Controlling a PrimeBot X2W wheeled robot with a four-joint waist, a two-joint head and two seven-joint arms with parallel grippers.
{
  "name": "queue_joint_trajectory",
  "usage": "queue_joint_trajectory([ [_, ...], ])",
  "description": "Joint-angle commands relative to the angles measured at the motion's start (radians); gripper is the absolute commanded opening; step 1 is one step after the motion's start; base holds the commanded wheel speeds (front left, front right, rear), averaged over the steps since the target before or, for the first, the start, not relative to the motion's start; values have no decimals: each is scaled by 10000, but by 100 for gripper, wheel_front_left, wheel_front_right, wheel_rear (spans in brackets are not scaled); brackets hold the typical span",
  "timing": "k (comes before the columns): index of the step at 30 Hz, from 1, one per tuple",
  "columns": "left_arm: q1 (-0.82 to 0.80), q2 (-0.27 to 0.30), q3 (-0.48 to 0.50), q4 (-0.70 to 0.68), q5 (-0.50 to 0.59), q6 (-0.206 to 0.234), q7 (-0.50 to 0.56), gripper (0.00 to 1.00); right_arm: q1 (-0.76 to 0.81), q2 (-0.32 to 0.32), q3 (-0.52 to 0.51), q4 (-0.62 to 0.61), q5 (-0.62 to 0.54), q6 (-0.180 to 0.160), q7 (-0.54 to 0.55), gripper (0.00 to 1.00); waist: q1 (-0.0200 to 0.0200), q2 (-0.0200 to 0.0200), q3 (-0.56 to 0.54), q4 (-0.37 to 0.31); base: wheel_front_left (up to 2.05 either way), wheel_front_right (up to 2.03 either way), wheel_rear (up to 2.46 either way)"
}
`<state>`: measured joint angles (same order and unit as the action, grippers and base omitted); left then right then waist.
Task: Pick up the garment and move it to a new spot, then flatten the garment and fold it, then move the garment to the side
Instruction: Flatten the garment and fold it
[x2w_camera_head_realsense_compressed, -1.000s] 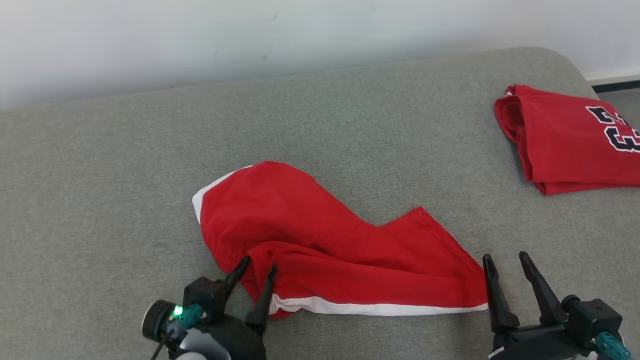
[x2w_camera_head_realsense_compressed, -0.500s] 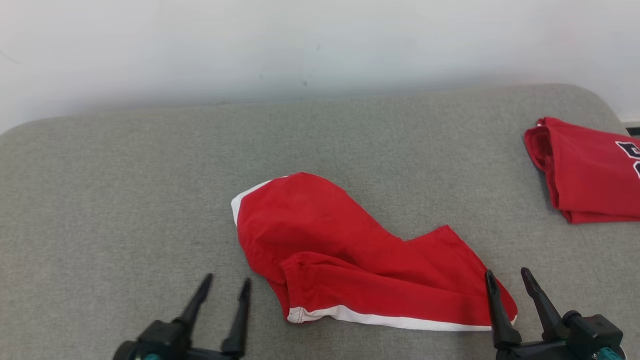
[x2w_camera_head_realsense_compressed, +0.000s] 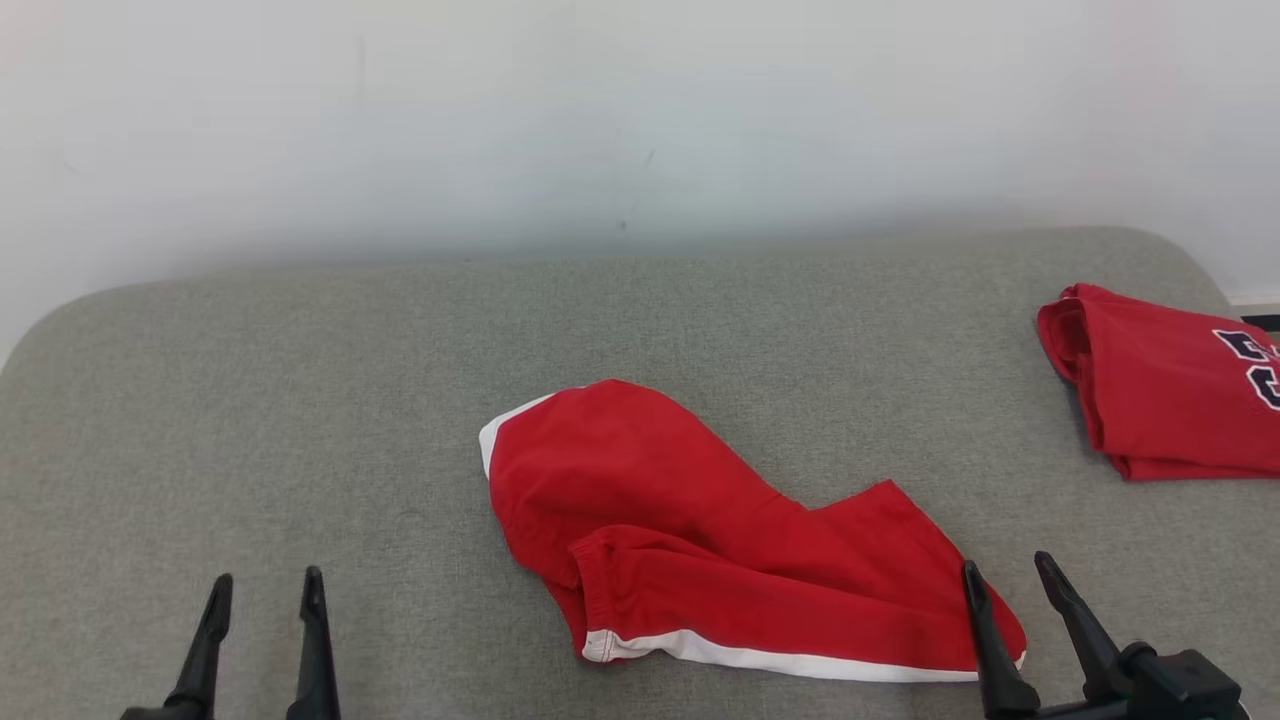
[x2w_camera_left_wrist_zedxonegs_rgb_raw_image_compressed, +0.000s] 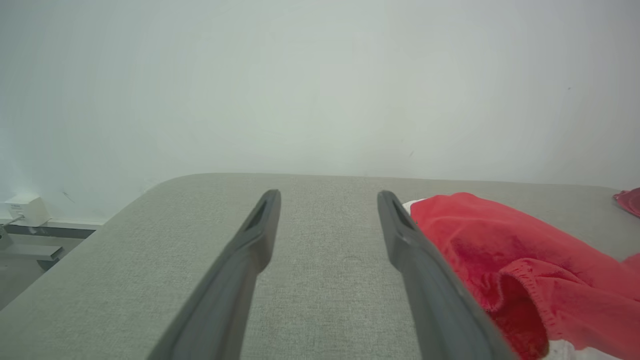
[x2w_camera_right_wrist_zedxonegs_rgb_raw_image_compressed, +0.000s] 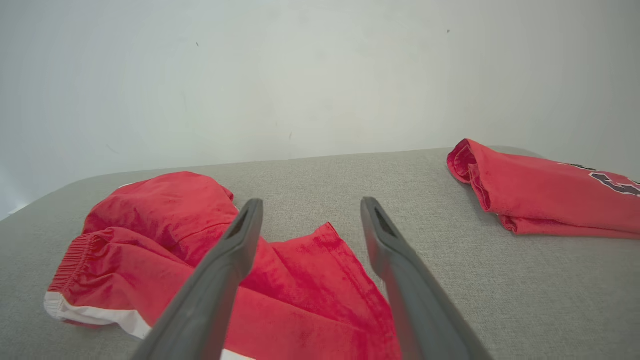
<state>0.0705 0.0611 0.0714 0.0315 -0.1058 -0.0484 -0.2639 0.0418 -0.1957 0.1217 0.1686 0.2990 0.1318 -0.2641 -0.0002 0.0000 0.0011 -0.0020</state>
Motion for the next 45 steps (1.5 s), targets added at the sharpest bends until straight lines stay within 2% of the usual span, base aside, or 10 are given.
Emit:
queue_joint_trajectory([
  [1, 200, -19, 111, -55, 87, 28, 1, 100, 126, -69, -2, -77, -58, -28, 4, 100, 2, 0, -69, -59, 0, 0, 0],
  [7, 409, -61, 105, -52, 170, -36, -1, 100, 265, -122, -80, -125, -79, -28, 3, 100, 2, 0, -104, -99, 0, 0, 0],
  [11, 286, -87, -284, 81, 132, -237, -1, 100, 291, -201, -184, 41, -96, -28, 4, 100, 2, 0, -67, -104, 0, 0, 0],
  [20, -287, -90, -1953, 1372, 19, -750, 1, 100, -246, -668, -120, 1401, 172, -28, 3, 100, 2, 0, 250, -258, 0, 0, 0],
  [29, -1331, 216, -4124, 3007, -390, -803, -1, 100, -1077, -875, 204, 2779, 513, -28, 3, 100, 2, 0, 876, -517, 0, 0, 0],
  [42, -2503, 364, -5370, 4129, -985, -806, -1, 100, -2178, -645, 1171, 4488, 1253, -28, 4, 100, 2, 0, 1528, -628, 0, 0, 0],
  [43, -2574, 360, -5433, 4207, -1049, -807, 1, 93, -2221, -599, 1315, 4619, 1371, -28, 3, 100, 2, 0, 1545, -627, 0, 0, 0],
  [44, -2641, 348, -5493, 4247, -1097, -807, -1, 47, -2261, -563, 1423, 4736, 1500, -28, 3, 95, 2, 0, 1551, -624, 0, 0, 0],
  [45, -2681, 337, -5540, 4270, -1088, -807, -1, 8, -2316, -561, 1490, 4809, 1605, -28, 4, 40, 2, 0, 1556, -618, 0, 0, 0],
])
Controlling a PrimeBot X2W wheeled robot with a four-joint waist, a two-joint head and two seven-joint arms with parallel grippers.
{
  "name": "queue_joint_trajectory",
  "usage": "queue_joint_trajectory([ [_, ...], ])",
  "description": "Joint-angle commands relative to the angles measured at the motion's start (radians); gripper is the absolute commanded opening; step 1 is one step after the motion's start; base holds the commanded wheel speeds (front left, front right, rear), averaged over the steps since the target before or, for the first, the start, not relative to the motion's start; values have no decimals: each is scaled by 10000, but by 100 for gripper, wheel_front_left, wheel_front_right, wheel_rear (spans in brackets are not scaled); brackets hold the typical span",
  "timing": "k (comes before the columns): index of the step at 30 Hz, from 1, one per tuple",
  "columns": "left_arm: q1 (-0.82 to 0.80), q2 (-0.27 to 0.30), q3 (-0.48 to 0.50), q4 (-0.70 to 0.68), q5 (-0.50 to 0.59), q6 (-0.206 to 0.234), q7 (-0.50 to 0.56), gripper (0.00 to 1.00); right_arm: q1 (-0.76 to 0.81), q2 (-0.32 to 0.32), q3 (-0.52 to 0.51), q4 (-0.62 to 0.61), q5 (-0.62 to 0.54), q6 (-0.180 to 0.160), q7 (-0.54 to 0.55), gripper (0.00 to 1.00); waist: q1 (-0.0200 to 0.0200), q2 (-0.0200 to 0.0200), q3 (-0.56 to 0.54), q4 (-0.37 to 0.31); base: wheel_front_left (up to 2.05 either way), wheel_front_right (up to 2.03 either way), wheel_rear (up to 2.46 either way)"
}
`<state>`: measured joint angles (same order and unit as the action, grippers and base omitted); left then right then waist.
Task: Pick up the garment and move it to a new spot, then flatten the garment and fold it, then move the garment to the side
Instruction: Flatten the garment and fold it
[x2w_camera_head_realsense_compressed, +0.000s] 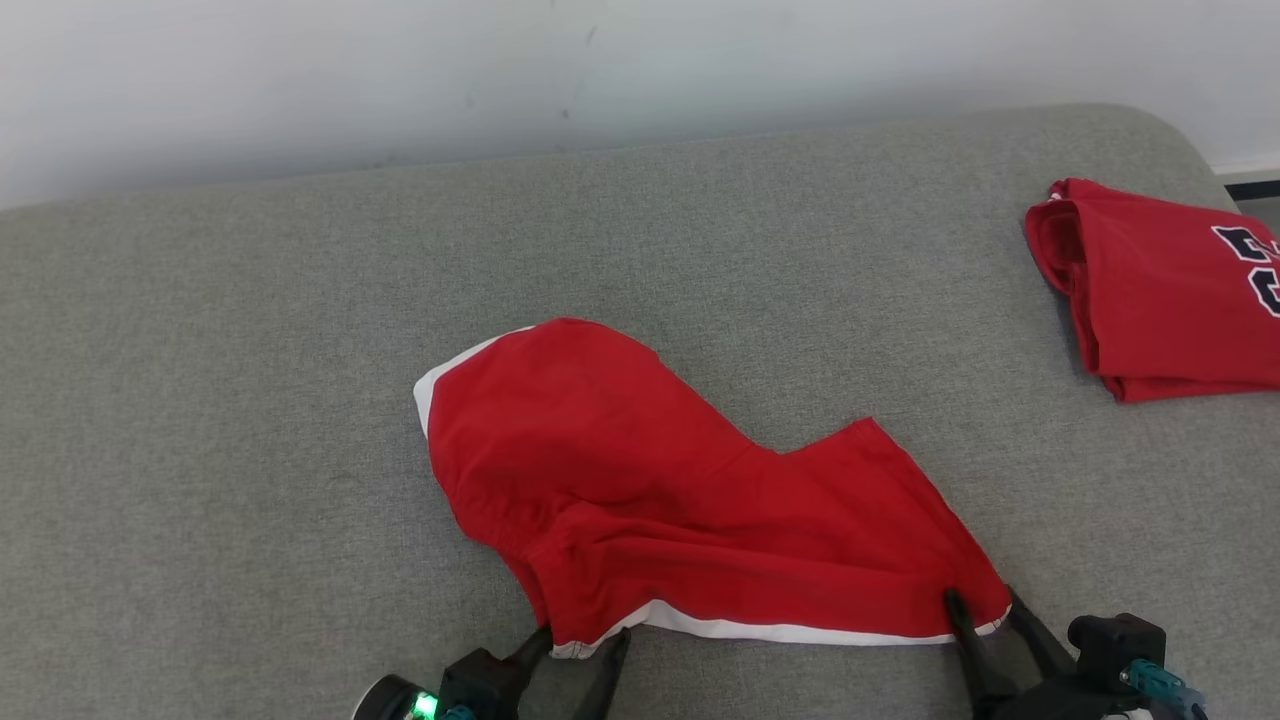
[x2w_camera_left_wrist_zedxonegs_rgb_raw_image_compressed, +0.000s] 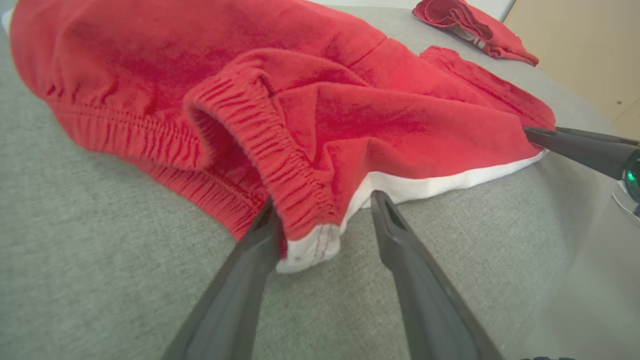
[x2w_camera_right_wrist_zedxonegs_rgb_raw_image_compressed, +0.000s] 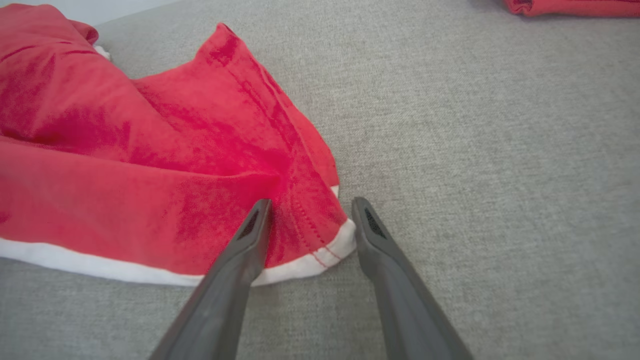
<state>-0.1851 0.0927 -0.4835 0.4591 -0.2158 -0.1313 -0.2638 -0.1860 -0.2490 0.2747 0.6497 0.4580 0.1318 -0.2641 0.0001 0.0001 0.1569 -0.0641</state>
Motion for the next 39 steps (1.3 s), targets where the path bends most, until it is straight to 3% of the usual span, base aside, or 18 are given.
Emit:
queue_joint_trajectory([
  [1, -145, -1, -24, -64, -48, 21, -3, 0, -93, -1, 37, 19, 154, -29, 4, 11, -1, -1, -6, 6, 0, 0, 0],
  [2, -128, -11, -15, -128, -89, 21, -1, 0, -103, 12, 97, 31, 258, -29, 4, 0, -1, -1, -16, 10, 0, 0, 0],
  [11, 325, 156, 462, -1124, -221, 21, -1, 0, 160, -125, 120, -983, 1070, -29, 4, 0, -1, -1, -216, 122, 0, 0, 0],
  [18, -1313, 802, 514, -1723, -493, 20, -3, 0, -1097, -468, 664, -1985, 1999, -29, 13, 0, -1, -1, -93, 202, 0, 0, 0],
  [23, -3889, 1456, -50, -1441, -1035, 25, 179, 0, -3062, -736, 868, -2242, 2941, -29, 533, 0, -1, -1, 641, 174, 0, 0, 0],
  [28, -7318, 2170, -643, -933, -1817, 25, 890, 0, -5861, -930, 523, -2024, 3981, -29, 1597, 0, -1, -1, 2074, 74, 0, 0, 0],
  [30, -7994, 2188, -748, -880, -1999, 25, 1073, 0, -6463, -929, 394, -1942, 4215, -29, 1868, 0, -1, -1, 2405, 65, 0, 0, 0],
  [36, -12445, 2476, -1379, -29, -2873, 25, 2019, 0, -10476, -457, -285, -756, 5358, -27, 3802, 0, -1, -1, 4016, -158, 0, 0, 0],
  [39, -14497, 2350, -1692, 674, -3024, 25, 2183, 0, -12342, -401, -349, -89, 4966, -27, 4072, 0, -1, -1, 4552, -276, 0, 0, 0],
])
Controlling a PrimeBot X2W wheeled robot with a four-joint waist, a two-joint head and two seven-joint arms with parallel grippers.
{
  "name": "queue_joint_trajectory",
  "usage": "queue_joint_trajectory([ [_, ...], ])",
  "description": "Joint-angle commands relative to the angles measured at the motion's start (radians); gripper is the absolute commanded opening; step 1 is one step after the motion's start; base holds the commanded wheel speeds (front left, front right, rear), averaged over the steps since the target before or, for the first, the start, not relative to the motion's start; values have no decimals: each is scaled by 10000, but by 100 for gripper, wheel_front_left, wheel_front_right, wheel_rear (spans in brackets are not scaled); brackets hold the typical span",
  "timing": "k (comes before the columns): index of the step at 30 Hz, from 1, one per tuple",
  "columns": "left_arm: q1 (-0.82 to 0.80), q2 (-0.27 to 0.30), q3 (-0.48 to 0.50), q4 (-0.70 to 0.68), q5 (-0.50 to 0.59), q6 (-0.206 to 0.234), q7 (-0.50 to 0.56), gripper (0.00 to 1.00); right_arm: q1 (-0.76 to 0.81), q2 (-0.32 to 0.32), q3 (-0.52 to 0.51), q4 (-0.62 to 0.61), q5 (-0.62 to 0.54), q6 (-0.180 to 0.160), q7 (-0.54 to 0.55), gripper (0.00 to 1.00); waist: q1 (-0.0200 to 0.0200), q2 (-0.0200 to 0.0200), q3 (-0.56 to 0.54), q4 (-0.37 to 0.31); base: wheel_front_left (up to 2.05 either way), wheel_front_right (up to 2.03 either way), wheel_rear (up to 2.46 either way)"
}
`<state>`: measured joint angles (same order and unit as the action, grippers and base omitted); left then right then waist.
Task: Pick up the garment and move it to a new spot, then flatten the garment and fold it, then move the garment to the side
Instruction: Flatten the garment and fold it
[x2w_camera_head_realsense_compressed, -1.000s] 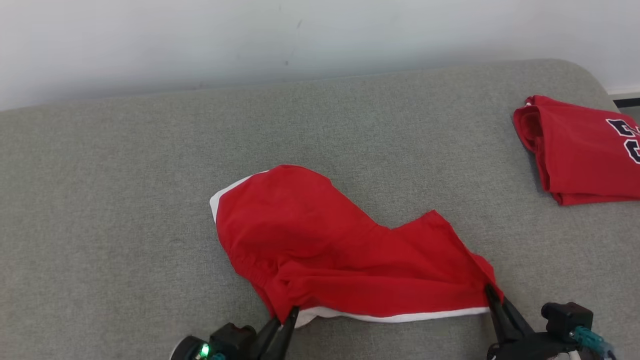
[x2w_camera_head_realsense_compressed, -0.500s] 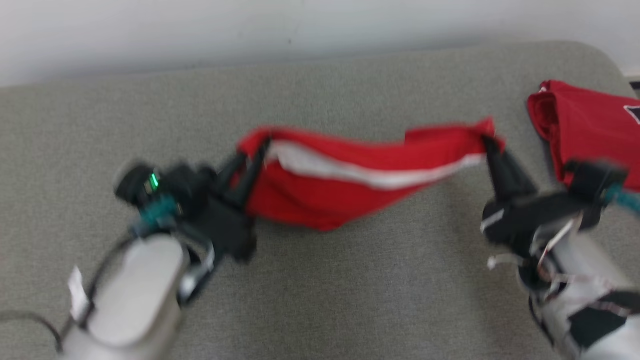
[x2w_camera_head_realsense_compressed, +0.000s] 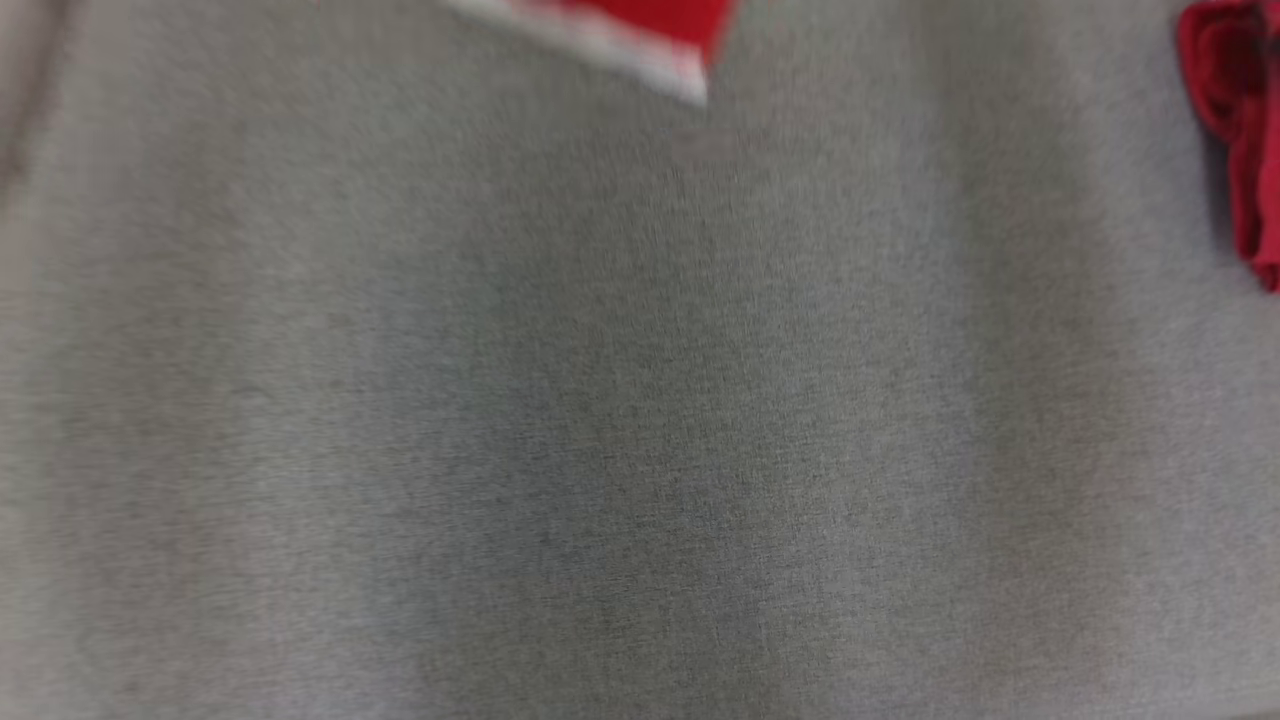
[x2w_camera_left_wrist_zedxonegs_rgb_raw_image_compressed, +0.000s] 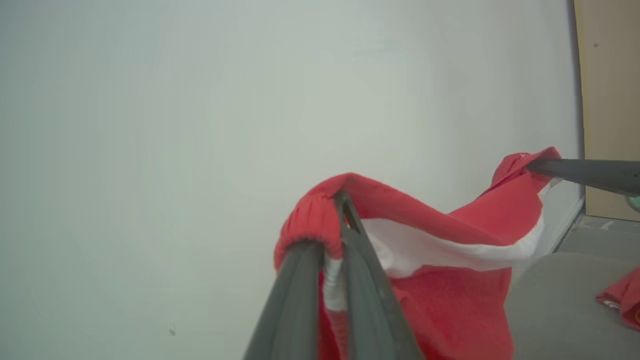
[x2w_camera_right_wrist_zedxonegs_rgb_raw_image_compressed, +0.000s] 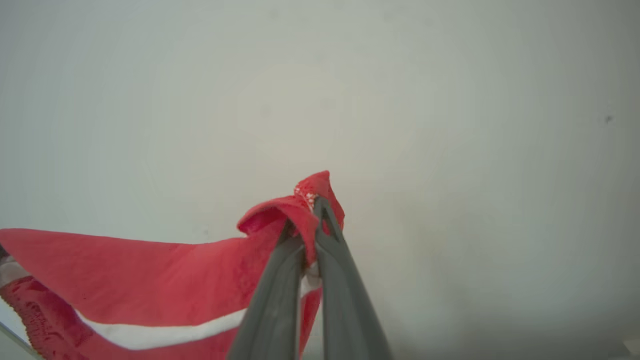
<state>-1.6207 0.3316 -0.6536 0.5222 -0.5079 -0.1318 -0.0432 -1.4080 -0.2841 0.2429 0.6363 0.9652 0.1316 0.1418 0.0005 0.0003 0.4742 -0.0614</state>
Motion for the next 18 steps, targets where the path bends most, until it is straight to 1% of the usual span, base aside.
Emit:
queue_joint_trajectory([
  [1, -738, -113, 11, 308, -166, 30, -95, 0, -680, 22, -22, 283, -240, -25, -13, 0, -5, -3, 1487, -343, 0, 0, 0],
  [6, -2959, -352, -192, 1660, -164, 30, -306, 0, -2979, 220, -78, 1409, -987, -25, -461, 0, -5, -3, 1841, -557, 0, 0, 0],
  [8, -3614, -464, -198, 2158, -259, 32, -518, 0, -3664, 228, -115, 1882, -1286, -25, -650, 0, -5, -3, 1916, -591, 0, 0, 0],
  [9, -4057, -624, -96, 2622, -426, 30, -744, 0, -4240, 229, -165, 2337, -1505, -24, -805, 0, -5, -3, 2015, -578, 0, 0, 0],
  [14, -4472, -828, -241, 3465, -829, 30, -1215, 0, -4857, 303, -155, 3192, -1767, -25, -996, 0, -5, -3, 2303, -463, 0, 0, 0],
  [18, -4283, -808, -474, 3898, -1197, 30, -1471, 0, -4707, 306, -21, 3585, -1735, -25, -1072, 0, -5, -3, 2573, -411, 0, 0, 0],
])
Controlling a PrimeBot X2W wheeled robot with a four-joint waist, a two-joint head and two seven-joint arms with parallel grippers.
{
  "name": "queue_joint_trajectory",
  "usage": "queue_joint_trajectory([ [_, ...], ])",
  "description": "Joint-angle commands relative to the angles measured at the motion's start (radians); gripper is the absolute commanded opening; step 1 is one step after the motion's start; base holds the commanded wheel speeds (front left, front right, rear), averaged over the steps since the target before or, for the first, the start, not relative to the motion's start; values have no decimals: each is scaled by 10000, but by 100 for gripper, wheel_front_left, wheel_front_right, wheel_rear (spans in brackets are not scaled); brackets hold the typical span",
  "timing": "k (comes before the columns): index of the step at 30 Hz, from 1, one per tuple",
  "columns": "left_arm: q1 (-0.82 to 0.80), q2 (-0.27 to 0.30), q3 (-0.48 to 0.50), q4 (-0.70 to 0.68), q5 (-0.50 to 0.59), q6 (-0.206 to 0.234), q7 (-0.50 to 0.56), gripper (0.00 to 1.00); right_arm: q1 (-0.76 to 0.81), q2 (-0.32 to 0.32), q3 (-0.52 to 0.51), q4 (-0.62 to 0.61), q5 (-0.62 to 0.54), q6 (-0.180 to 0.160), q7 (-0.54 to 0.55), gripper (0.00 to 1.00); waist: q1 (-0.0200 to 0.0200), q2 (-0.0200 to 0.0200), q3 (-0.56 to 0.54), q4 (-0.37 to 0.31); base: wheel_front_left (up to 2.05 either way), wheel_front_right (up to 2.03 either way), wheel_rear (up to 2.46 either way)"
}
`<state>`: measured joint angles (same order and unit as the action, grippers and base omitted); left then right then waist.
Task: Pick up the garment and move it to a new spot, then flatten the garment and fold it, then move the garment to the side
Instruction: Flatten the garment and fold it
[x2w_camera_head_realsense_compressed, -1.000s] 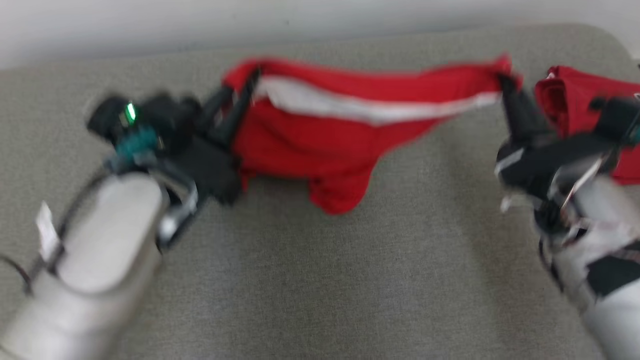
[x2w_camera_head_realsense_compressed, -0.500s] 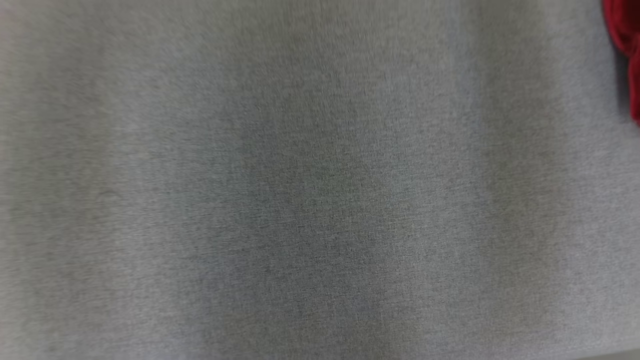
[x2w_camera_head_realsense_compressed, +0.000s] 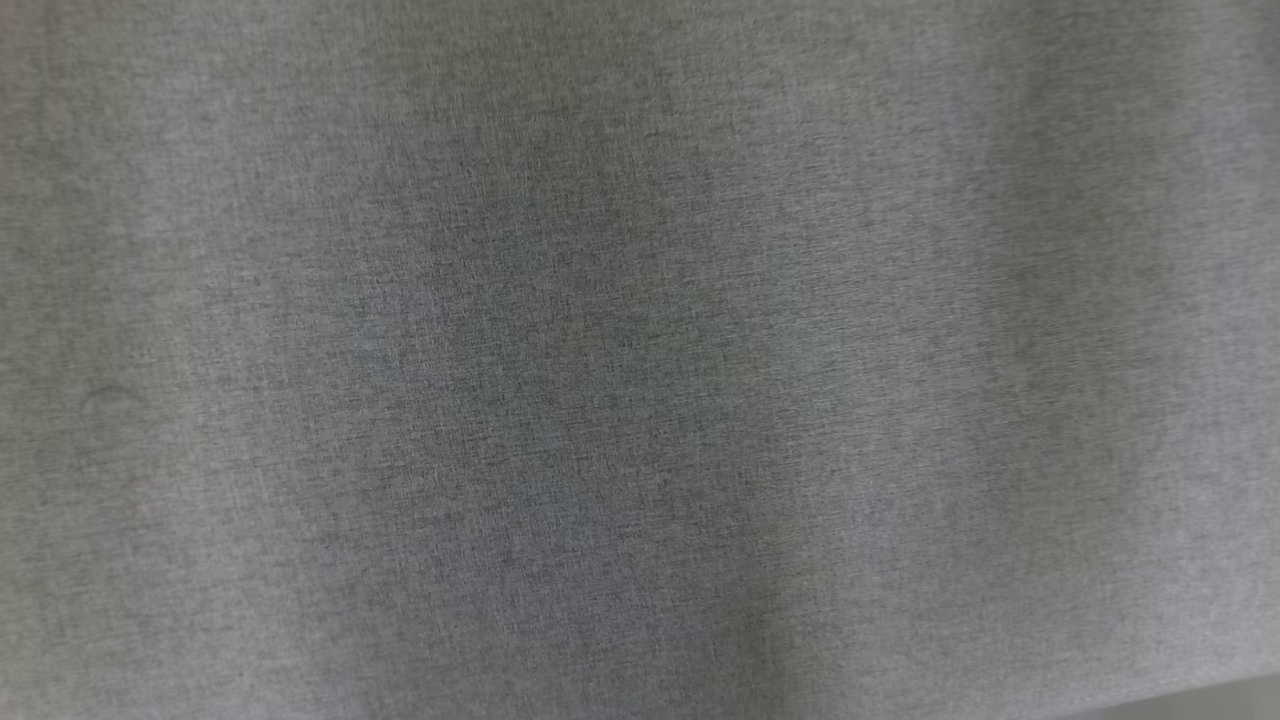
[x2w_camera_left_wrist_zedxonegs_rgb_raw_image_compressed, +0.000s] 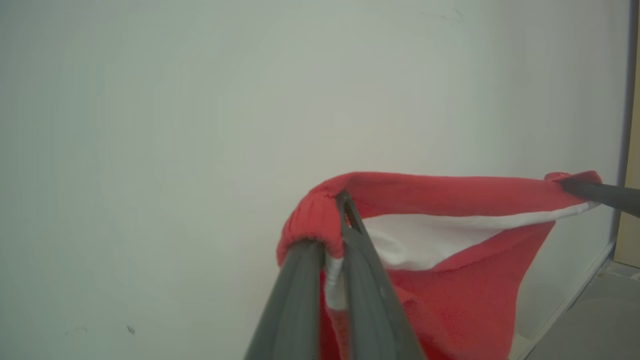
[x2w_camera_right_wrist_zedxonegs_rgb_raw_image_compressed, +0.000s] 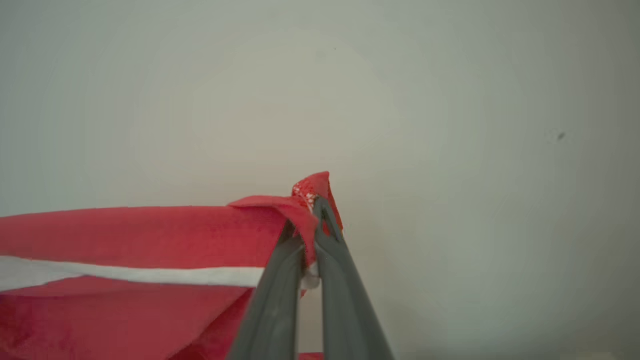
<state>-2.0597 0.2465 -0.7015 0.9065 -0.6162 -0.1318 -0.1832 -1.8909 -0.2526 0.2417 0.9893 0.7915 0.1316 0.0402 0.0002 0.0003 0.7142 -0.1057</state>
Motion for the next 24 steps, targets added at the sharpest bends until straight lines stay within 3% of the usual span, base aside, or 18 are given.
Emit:
queue_joint_trajectory([
  [1, 233, 50, -80, 120, -200, 30, -141, 0, 202, -15, -22, 143, 77, -25, -88, 0, -2, -3, 235, 34, 0, 0, 0],
  [9, 2290, 333, -749, -369, -845, 30, -697, 0, 1981, -125, 358, -161, 938, -25, 170, 0, -2, -3, -15, -49, 0, 0, 0],
  [15, 4893, 622, -233, -1666, -1250, 162, -821, 0, 4342, -440, 787, -1316, 1944, -25, 625, 0, -2, -3, -883, -49, 0, 0, 0],
  [24, 11494, 1451, 807, -6266, -795, 1689, -822, 0, 9354, -905, 878, -3929, 3832, -25, 1241, 0, -2, -3, -2801, -101, 0, 0, 0],
])
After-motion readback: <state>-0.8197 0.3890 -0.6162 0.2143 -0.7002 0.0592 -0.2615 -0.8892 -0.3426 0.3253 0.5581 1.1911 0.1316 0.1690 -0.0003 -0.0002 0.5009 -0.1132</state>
